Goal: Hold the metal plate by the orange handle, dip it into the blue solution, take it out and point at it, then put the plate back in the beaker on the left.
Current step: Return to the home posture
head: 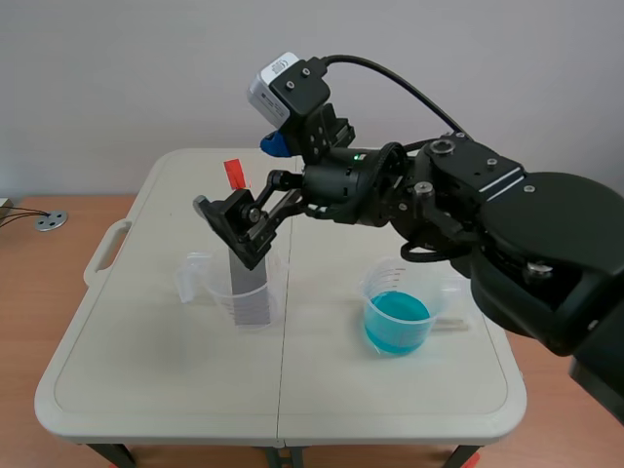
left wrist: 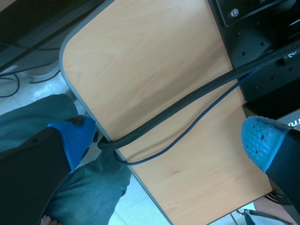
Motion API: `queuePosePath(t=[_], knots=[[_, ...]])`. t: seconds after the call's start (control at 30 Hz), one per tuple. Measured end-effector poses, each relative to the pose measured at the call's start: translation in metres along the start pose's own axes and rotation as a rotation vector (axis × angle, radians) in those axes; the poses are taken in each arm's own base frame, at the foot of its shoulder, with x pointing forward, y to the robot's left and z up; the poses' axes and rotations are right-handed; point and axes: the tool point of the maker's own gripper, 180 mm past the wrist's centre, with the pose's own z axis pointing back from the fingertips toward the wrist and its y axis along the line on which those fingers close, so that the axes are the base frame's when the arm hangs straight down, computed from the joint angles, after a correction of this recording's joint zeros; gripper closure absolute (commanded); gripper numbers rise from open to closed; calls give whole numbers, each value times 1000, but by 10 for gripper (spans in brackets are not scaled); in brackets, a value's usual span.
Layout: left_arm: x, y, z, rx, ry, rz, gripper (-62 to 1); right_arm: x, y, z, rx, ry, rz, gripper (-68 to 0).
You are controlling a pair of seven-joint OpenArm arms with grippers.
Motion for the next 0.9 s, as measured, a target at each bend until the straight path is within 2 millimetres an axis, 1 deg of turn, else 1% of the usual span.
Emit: queuePosePath(t=[0.07, 0.2, 0.27, 0.33, 0.4, 0.43, 0.5, 0.6, 0.7, 0.73, 0.8, 0.87, 0.9], knots=[[0, 0, 0, 0, 1, 0, -623, -3, -7, 5, -18, 4, -5, -663], [3, 0, 0, -1, -16, 26, -623, -7, -28, 22, -95, -6, -49, -663], [0, 1, 0, 3, -1, -11, -623, -5, -37, 35, -134, -21, -55, -663], [-3, 10, 2, 19, 13, -2, -623, -1, -41, 47, -164, -37, -54, -663], [-2, 32, 8, 72, -1, 47, -623, 5, -37, 57, -173, -53, -45, -663], [0, 48, 13, 108, -16, 62, -623, 9, -33, 60, -172, -63, -41, -663], [5, 87, 26, 196, -38, 64, -623, 15, -22, 66, -161, -79, -37, -663], [23, 149, 52, 351, -112, 36, -623, 17, -6, 73, -153, -85, -43, -663], [47, 196, 81, 475, -208, 30, -623, 15, 3, 84, -162, -77, -50, -663], [56, 208, 90, 508, -243, 31, -623, 13, 5, 88, -169, -72, -52, -663], [74, 223, 105, 553, -305, 10, -623, 11, 8, 95, -180, -61, -49, -663], [94, 228, 117, 576, -381, -20, -623, 8, 9, 103, -196, -49, -48, -663], [105, 226, 122, 577, -426, -39, -623, 7, 10, 106, -206, -44, -48, -663]])
